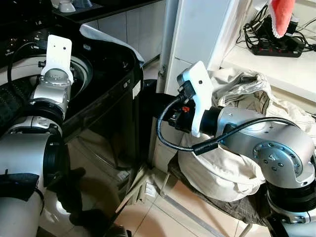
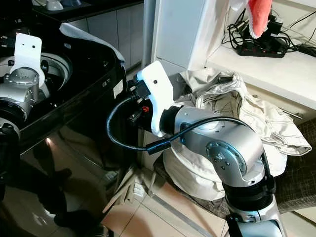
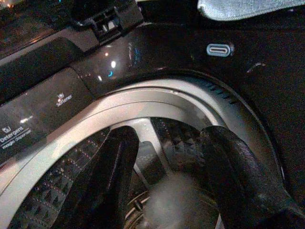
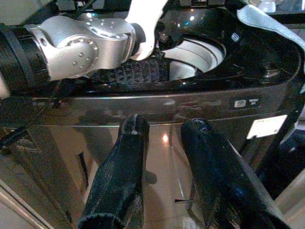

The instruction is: Clothes washing

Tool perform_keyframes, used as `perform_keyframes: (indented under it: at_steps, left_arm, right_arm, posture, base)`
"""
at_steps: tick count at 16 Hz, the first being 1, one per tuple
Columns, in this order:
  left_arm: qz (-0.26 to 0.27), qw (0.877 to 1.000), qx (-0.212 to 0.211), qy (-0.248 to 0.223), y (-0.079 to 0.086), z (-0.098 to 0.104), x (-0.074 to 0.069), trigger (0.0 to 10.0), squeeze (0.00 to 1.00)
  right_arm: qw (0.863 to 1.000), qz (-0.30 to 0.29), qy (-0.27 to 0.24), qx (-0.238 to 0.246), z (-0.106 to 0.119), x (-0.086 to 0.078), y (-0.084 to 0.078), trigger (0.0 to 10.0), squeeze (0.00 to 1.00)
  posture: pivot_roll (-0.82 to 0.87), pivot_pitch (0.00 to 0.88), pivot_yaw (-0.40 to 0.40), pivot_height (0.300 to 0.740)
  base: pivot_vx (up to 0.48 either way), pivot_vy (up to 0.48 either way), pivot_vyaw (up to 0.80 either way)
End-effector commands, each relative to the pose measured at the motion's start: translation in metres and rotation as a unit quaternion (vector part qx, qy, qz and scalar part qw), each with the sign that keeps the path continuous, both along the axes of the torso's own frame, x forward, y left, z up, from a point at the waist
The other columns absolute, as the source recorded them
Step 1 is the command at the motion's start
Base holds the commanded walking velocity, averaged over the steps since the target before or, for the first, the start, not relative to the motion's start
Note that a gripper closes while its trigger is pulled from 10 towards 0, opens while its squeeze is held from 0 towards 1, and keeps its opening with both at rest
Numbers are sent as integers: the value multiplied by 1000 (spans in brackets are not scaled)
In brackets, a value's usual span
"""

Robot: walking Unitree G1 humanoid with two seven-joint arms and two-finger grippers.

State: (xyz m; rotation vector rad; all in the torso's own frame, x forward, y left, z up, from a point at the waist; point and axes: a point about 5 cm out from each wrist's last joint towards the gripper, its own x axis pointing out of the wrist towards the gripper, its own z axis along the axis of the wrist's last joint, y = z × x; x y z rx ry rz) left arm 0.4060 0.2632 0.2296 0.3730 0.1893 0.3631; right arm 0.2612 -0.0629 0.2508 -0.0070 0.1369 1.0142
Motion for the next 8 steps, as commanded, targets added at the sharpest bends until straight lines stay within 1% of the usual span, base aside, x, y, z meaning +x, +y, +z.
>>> perform_keyframes:
  at_steps: [1, 2, 3, 4, 5, 6, 7, 8]
  left_arm:
    - [-17, 999, 5, -32, -10, 17, 6, 10000, 1000]
    - [-50, 995, -5, -82, -23, 31, 9, 10000, 0]
    - [-102, 985, -21, -140, -40, 46, 12, 10000, 0]
    - [-198, 956, -88, -196, -65, 55, 11, 10000, 0]
    - [-281, 923, -136, -226, -87, 57, 4, 10000, 0]
    - [-325, 904, -140, -239, -99, 56, -4, 10000, 0]
    - [-405, 868, -151, -246, -122, 50, -23, 10000, 0]
    - [-438, 852, -156, -242, -132, 44, -33, 10000, 0]
  right_arm:
    - [1000, -21, -3, 0, 1, 4, -6, 10000, 0]
    - [998, -69, -12, 8, 3, 12, -13, 10000, 0]
    - [990, -141, -20, 22, 7, 26, -24, 10000, 0]
    - [970, -240, -24, 38, 10, 43, -43, 10000, 0]
    - [948, -314, -36, 34, 12, 54, -62, 10000, 0]
    - [938, -343, -51, 20, 12, 57, -72, 10000, 0]
    - [922, -382, -63, 5, 11, 61, -88, 10000, 0]
    - [915, -399, -66, 1, 11, 61, -94, 10000, 0]
  posture:
    - [-12, 0, -51, 740]
    - [-13, 0, -45, 740]
    - [-15, 0, -43, 740]
    - [-15, 0, -43, 740]
    - [-18, 0, -36, 740]
    - [-17, 0, -37, 740]
    - [-13, 0, -40, 740]
    - [-13, 0, -40, 740]
  base:
    - [0, 0, 0]
    - [0, 0, 0]
    - [0, 0, 0]
    - [0, 0, 0]
    - [0, 0, 0]
    - [0, 0, 0]
    - [0, 0, 0]
    - [0, 0, 0]
